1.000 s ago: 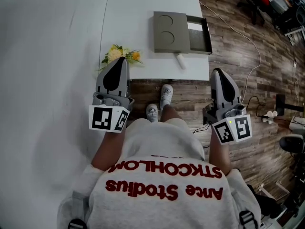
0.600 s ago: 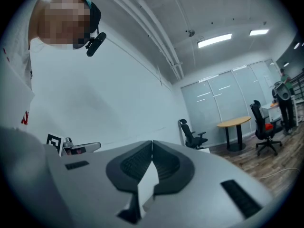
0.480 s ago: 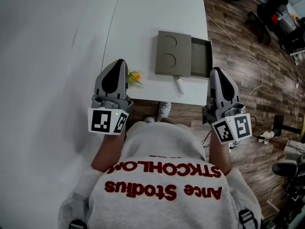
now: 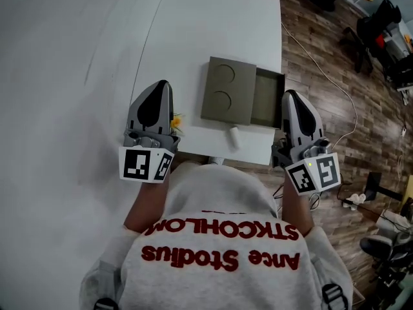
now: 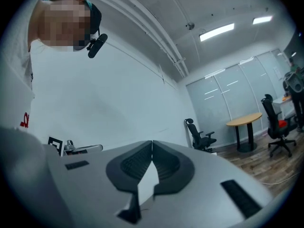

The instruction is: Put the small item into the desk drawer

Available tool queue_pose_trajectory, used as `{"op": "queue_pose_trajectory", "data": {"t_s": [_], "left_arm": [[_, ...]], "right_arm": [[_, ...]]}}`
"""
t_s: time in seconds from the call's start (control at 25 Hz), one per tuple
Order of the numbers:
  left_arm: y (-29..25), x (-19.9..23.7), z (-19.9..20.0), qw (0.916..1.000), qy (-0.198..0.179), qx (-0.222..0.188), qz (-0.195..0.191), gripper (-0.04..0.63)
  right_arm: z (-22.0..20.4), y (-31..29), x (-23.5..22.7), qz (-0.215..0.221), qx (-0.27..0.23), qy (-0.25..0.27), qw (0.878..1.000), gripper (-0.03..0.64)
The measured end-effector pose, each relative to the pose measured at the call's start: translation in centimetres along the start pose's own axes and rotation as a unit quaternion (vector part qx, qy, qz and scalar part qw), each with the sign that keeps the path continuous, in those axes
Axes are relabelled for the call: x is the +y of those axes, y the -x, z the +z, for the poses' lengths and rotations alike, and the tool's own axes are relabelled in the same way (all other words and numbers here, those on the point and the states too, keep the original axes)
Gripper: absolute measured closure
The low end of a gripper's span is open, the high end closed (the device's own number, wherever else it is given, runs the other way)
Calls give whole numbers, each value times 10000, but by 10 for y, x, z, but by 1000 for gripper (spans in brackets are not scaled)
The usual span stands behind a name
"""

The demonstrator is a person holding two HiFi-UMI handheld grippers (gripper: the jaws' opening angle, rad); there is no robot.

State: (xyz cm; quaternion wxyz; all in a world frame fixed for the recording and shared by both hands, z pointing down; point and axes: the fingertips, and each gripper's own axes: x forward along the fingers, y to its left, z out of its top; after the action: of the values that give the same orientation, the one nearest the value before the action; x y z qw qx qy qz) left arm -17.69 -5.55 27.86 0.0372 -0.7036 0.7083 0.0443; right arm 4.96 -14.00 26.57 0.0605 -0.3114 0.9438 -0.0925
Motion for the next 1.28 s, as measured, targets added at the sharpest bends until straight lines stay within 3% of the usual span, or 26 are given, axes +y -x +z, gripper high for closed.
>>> {"op": "queue_pose_trajectory", "data": {"t_s": [0.36, 1.0, 1.28], "left_arm": [[-14, 8, -1, 10000, 77, 45, 19, 588], [-47, 13, -6, 9967, 214, 237, -746, 588], [-46, 0, -67, 9927, 358, 700, -916, 588]], "right_arm": [[6, -21, -8, -36, -2, -43, 10000, 611], [1, -29, 0, -648, 193, -86, 9977, 611], [-66, -23, -7, -865, 892, -183, 9921, 611]]}}
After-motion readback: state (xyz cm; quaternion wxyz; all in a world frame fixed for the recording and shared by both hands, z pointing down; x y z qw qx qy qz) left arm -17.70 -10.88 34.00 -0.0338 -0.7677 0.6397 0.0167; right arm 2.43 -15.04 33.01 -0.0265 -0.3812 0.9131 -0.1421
